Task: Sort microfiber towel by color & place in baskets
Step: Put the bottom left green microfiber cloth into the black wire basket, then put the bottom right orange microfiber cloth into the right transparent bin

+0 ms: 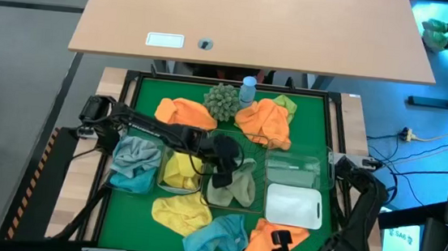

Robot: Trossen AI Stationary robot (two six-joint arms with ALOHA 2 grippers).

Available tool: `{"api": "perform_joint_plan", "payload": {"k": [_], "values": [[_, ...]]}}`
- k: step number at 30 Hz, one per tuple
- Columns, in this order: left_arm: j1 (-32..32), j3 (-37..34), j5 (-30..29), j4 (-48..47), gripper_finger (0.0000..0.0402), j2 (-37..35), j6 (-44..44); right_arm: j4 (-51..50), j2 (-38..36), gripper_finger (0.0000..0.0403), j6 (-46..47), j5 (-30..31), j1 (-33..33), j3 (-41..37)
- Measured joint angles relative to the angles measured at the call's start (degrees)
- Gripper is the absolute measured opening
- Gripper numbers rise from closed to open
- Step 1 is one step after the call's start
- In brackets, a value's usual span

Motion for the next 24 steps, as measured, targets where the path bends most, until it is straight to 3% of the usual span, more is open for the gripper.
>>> {"api": "perform_joint_plan", "payload": {"k": [6, 15, 24], "values": [[0.6, 0.0, 1.6, 0.1, 0.0090, 0.0, 0.0, 0.7, 0.0, 0.0168, 0.0, 1.1, 0.4, -1.9], [2.6, 0.0, 7.5, 0.0, 0.0094, -4.3, 0.1, 1.0, 0.1, 0.0168, 5.3, 0.9, 0.4, -13.2], [1.9, 0.1, 7.5, -0.1, 0.0094, -10.1, 0.1, 9.3, 0.1, 0.0168, 9.5, -1.4, 0.3, -25.0]]}}
